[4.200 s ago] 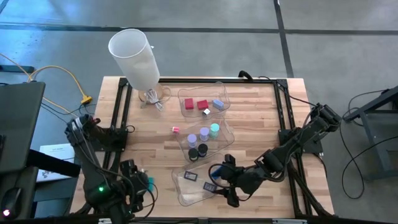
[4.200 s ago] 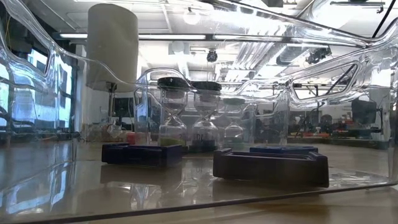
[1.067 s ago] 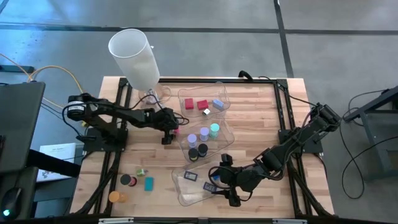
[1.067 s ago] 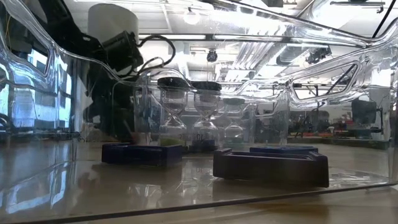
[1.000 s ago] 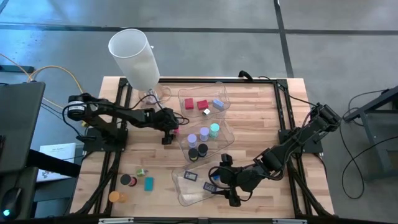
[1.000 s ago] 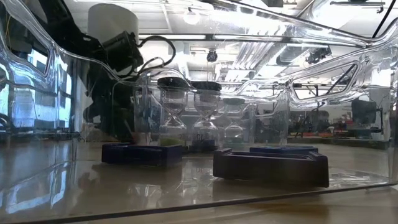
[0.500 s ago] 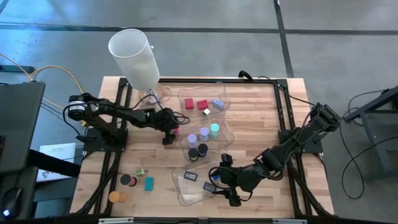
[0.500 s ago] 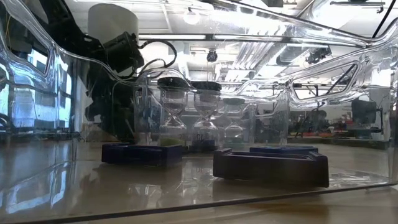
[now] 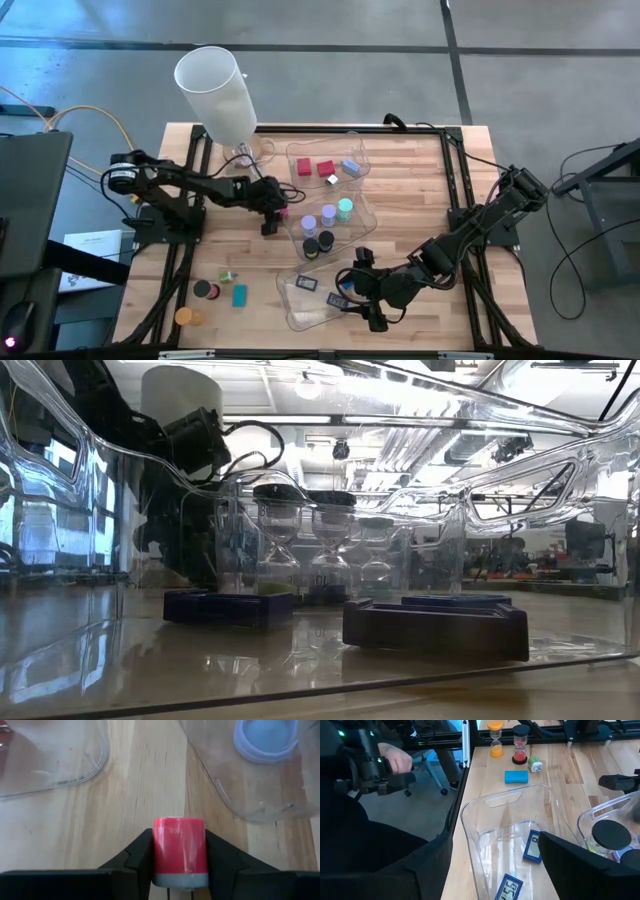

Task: Pick & Place Office items
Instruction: Put the pink charger adapter into the top transparent bin

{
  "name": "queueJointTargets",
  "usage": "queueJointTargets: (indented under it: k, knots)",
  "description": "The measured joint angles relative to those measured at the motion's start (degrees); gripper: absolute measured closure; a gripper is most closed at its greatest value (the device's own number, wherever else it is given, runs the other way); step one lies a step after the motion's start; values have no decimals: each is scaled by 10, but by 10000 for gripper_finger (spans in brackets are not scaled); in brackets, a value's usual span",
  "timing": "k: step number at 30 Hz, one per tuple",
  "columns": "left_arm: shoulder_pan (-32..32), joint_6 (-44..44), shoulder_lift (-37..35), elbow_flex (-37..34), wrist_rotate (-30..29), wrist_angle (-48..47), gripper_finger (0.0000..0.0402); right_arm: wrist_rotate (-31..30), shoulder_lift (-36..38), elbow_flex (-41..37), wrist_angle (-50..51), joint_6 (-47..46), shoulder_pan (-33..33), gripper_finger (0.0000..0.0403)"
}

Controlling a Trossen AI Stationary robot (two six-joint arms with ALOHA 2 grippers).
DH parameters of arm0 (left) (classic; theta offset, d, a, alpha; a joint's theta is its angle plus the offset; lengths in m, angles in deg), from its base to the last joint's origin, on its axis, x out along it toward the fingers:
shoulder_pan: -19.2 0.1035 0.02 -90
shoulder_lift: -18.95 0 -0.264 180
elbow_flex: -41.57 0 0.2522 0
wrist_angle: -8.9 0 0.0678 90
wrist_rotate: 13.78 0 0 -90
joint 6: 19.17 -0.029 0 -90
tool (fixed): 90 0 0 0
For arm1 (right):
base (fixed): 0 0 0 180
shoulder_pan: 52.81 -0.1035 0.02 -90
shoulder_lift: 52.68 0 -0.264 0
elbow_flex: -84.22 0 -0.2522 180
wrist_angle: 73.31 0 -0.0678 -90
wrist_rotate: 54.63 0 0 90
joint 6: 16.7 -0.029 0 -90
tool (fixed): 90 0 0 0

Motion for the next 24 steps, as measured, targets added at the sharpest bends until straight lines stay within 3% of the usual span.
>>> queueJointTargets:
  k: [8, 17, 20, 24]
  knots:
    - [-38, 17, -128, -4, -115, -143, 278, -1, 0, 0, -4, 31, -5, 119]
    - [-90, 47, -322, 33, -143, -198, 278, -2, 0, 0, -9, 49, -9, 119]
    - [-103, 36, -335, 92, -162, -224, 278, -2, 0, 0, -9, 49, -9, 119]
    - [-101, -7, -299, 189, -184, -262, 278, 0, 0, 0, -9, 49, -10, 119]
